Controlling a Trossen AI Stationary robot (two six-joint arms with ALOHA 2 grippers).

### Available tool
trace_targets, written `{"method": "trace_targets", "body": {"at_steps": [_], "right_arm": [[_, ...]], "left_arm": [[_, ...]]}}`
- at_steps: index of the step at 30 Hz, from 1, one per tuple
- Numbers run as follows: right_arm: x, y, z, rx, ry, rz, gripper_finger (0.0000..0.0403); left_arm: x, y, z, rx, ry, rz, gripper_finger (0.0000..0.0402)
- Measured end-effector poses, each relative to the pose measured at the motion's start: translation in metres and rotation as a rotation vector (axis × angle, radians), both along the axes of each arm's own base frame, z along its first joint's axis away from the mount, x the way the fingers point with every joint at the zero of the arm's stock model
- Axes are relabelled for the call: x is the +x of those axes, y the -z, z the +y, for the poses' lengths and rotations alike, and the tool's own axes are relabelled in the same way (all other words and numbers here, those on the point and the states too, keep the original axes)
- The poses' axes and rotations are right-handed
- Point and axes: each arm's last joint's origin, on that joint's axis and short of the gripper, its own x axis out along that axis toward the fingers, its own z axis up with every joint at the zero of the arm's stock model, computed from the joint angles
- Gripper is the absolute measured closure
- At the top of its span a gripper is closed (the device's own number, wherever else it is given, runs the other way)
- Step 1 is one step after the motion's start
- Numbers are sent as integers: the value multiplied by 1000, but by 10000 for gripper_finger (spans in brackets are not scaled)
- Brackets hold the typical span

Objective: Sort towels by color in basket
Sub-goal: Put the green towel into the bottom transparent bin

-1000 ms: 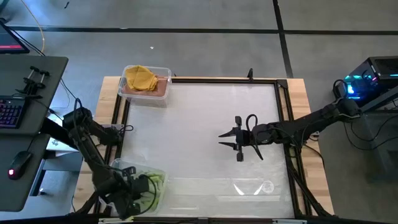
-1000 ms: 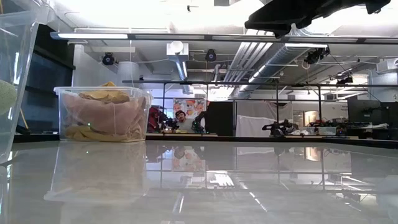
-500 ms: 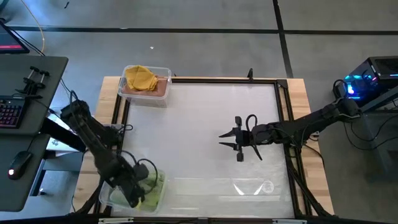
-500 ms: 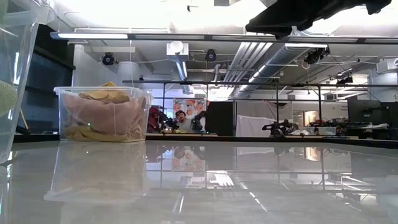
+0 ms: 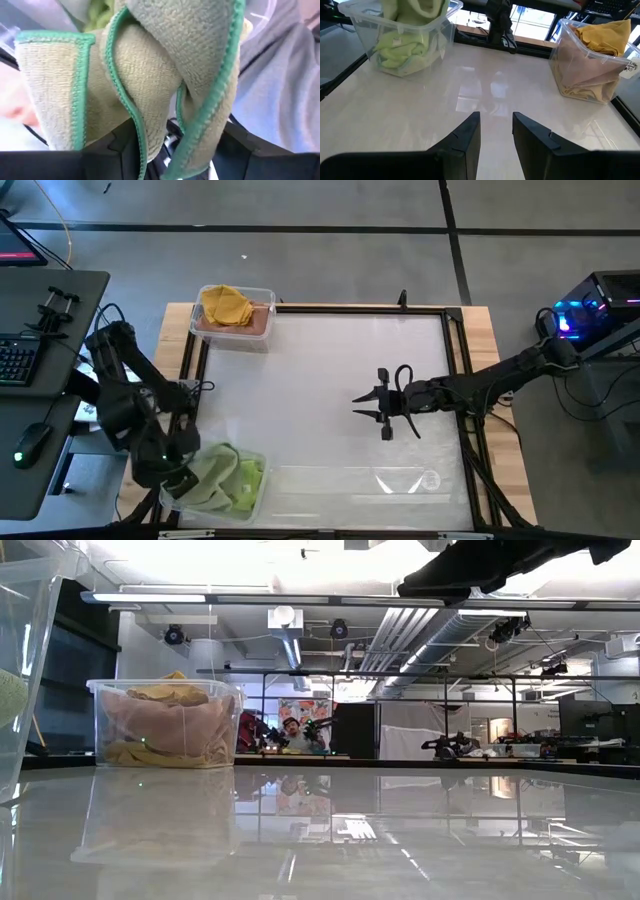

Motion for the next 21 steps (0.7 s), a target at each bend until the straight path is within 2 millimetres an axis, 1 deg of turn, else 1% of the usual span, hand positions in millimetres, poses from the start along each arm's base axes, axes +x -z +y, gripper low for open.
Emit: {"method": "trace_targets", "body": {"at_steps": [4,8,11,14,17,19,21], "right_arm": [[0,0,0,0,0,1,295],[0,0,0,0,0,0,295],[0,0,0,0,0,0,295],[0,0,0,0,0,0,295],[0,0,0,0,0,-1,295],[0,0,0,0,0,-1,295],[0,0,0,0,0,-1,295]], "left_arm": [[1,2,-6,16,5,-50,216],[9,0,-20,-68,45,-135,216],[8,-5,-25,-125,21,-145,216],[5,-15,-25,-156,-3,-151,216],[4,-24,-23,-146,-6,-191,216],[4,-26,-19,-103,0,-219,216],[3,-23,-15,-27,18,-259,216]]}}
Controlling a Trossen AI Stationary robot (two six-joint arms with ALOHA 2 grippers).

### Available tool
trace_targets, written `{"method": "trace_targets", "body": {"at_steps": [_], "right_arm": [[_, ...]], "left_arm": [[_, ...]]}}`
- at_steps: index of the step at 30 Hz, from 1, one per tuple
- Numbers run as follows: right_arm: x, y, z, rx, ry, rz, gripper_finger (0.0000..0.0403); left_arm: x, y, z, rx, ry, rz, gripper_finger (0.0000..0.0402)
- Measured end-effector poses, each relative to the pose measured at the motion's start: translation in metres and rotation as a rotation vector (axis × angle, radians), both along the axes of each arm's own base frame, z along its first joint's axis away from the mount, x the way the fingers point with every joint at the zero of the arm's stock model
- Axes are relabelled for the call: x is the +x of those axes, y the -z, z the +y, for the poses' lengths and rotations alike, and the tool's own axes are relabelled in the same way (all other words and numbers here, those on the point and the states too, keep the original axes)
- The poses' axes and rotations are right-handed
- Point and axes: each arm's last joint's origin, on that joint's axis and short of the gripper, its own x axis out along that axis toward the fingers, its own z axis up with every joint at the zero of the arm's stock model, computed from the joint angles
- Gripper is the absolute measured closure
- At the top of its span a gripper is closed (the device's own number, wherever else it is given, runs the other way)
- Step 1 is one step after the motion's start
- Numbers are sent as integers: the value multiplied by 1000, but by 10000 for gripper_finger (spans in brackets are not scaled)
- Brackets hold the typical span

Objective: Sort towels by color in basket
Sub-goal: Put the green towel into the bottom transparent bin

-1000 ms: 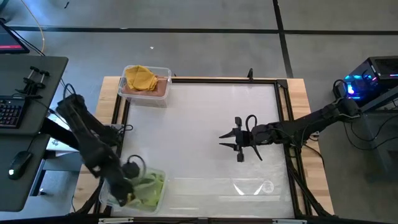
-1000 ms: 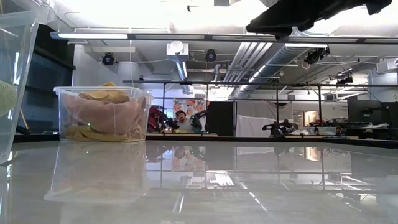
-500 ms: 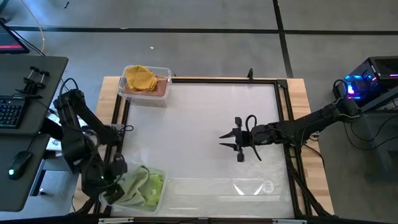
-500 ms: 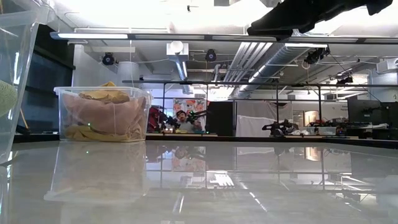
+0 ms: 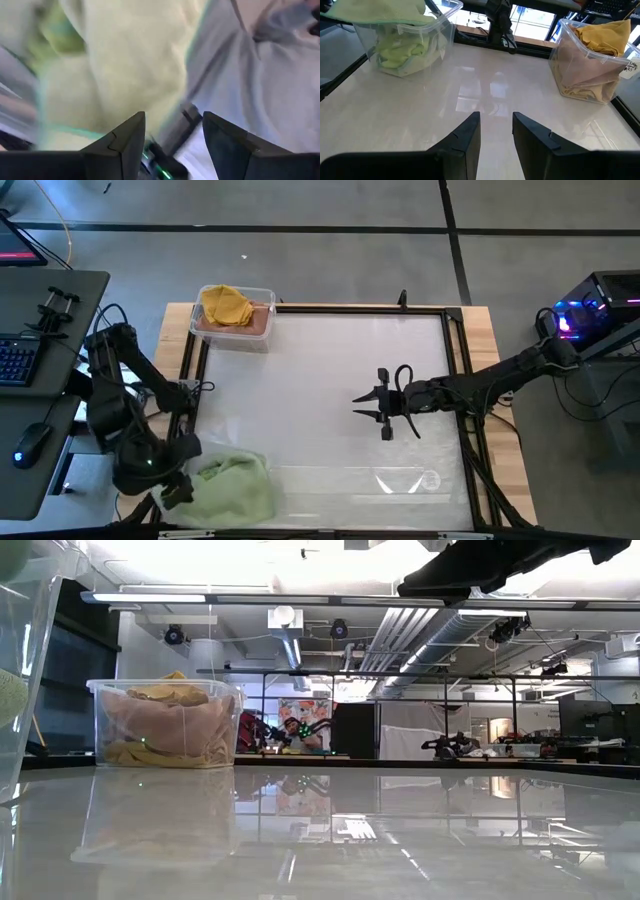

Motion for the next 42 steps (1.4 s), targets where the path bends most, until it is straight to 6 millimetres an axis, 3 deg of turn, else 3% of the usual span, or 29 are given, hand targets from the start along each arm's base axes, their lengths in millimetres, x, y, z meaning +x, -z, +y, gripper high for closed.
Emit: {"method": "trace_targets", "body": {"at_steps": [6,11,15,20,31,36,42], "right_arm": [[0,0,0,-1,0,0,295],[0,0,0,-2,0,1,295],[0,0,0,-3,-1,0,295],[0,0,0,-3,-1,-1,295],[0,0,0,-3,0,-1,295],[0,0,0,-1,0,-1,295],[0,0,0,0,1,-1,295]], "left_arm": [[6,16,4,173,-5,-31,216],[23,25,-17,162,140,-177,220],[36,40,-35,141,204,-240,245],[40,68,-42,171,247,-137,295],[44,118,-18,293,297,-26,386],[50,142,-1,377,323,19,400],[53,157,13,425,300,62,401]]}}
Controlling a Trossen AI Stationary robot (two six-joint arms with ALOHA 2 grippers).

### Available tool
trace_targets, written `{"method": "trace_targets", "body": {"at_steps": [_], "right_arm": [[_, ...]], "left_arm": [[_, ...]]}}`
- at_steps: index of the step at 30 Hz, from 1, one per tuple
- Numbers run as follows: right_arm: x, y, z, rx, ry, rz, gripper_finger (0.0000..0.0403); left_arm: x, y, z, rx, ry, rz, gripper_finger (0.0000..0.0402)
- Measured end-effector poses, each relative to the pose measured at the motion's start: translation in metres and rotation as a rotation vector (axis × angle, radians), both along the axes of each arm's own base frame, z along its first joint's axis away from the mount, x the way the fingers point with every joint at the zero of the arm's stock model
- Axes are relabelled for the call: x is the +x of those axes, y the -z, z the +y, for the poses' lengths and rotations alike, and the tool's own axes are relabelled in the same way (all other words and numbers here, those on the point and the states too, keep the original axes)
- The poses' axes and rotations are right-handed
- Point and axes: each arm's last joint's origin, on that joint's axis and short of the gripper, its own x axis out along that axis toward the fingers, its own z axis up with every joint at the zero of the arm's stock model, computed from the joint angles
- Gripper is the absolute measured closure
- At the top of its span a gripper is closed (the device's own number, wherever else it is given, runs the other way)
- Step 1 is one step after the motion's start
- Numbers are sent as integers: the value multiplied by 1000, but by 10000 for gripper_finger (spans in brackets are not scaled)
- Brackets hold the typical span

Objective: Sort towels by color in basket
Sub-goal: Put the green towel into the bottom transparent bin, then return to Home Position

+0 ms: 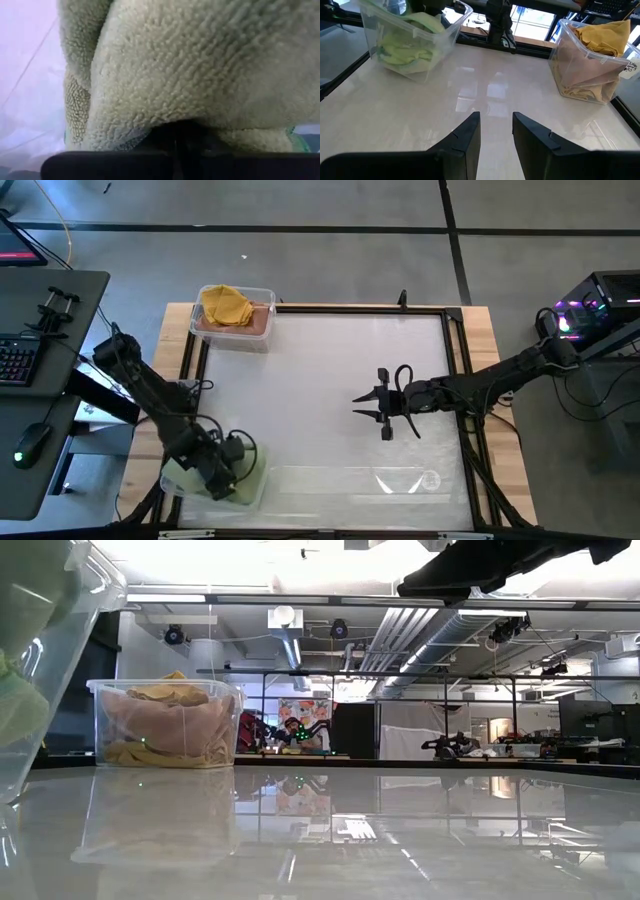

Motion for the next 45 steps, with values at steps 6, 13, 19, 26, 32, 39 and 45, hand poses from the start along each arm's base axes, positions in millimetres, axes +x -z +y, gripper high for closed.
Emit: {"method": "trace_targets", "body": {"at_steps": [6,13,19,26,32,39,45], "right_arm": [[0,0,0,0,0,0,295],[0,0,0,0,0,0,295],[0,0,0,6,3,-1,295],[0,1,0,53,20,7,295],[0,1,0,76,28,7,295],[-1,3,0,116,46,29,295],[-2,4,0,114,48,44,295]], "left_arm": [[5,-11,-3,-45,21,-3,401],[11,-55,-8,-81,21,-65,401],[21,-84,-7,63,134,-347,401],[66,-85,18,194,308,-520,401],[104,-66,38,218,471,-501,401],[118,-35,54,197,487,-284,401],[101,-43,60,229,441,-210,401]]}}
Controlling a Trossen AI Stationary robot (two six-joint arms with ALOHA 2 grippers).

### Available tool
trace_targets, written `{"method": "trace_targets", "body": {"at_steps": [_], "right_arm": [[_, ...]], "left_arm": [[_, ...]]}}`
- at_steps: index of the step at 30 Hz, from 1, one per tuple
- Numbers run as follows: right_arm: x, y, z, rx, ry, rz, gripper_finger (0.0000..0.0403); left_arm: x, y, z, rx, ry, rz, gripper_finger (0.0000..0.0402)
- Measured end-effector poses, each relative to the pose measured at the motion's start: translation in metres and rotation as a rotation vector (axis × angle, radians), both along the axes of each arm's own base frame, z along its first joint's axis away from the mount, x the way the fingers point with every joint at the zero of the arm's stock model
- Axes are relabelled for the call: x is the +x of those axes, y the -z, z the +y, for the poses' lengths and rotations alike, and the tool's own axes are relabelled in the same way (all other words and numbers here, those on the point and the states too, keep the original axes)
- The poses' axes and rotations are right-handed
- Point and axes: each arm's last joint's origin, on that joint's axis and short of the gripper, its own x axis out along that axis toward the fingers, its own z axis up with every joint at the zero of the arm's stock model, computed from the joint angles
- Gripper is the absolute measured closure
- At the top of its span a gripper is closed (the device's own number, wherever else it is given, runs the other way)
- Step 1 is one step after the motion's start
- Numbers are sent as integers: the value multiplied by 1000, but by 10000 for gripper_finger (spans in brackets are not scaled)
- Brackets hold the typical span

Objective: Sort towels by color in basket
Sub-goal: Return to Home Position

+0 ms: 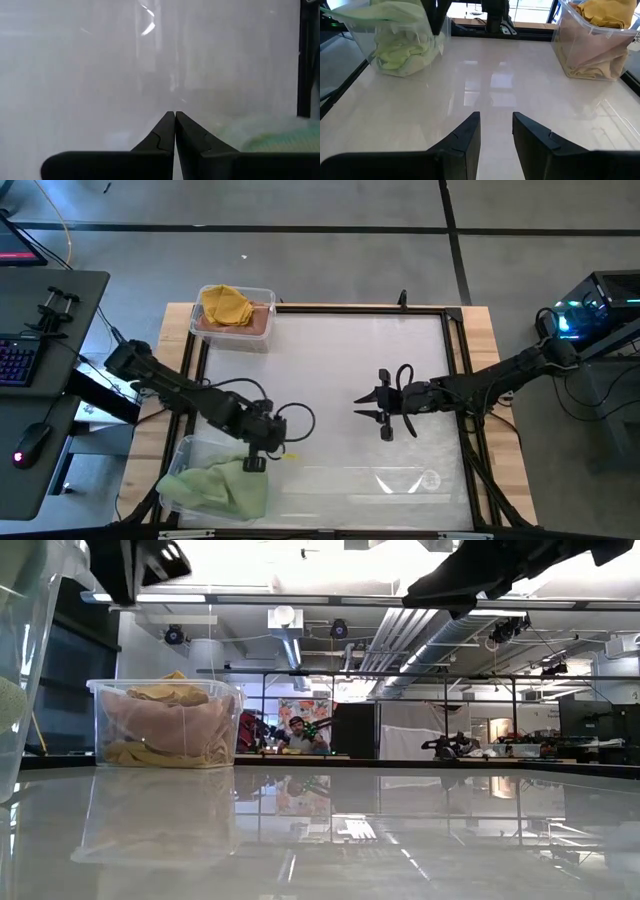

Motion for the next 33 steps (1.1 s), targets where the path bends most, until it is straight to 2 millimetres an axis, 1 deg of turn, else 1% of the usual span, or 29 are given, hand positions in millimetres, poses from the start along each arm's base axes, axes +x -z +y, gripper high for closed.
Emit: {"method": "trace_targets", "body": {"at_steps": [4,9,11,15,17,20,24,27,29,31,33], "right_arm": [[0,0,0,-4,-1,1,295],[0,0,0,-5,-2,5,295],[0,0,0,-6,-2,5,295],[0,0,0,-7,-2,5,295],[0,0,0,-8,-3,5,295],[0,0,0,-14,-5,5,295],[0,0,0,-16,-6,5,295],[0,0,0,-1,8,3,295],[0,0,-2,19,52,-1,295],[1,1,-10,11,114,1,295],[-1,3,-19,17,161,44,295]], "left_arm": [[-17,-14,1,48,-49,-26,401],[-42,-27,2,8,-126,-17,401],[-53,-23,4,-26,-181,11,401],[-77,-6,10,-95,-298,100,401],[-87,-3,10,-122,-339,115,401],[-101,-6,11,-150,-368,112,401],[-117,-17,14,-204,-414,91,401],[-125,-26,20,-218,-429,21,401],[-128,-31,25,-173,-421,-73,401],[-128,-34,30,-61,-404,-213,401],[-124,-34,34,52,-383,-358,401]]}}
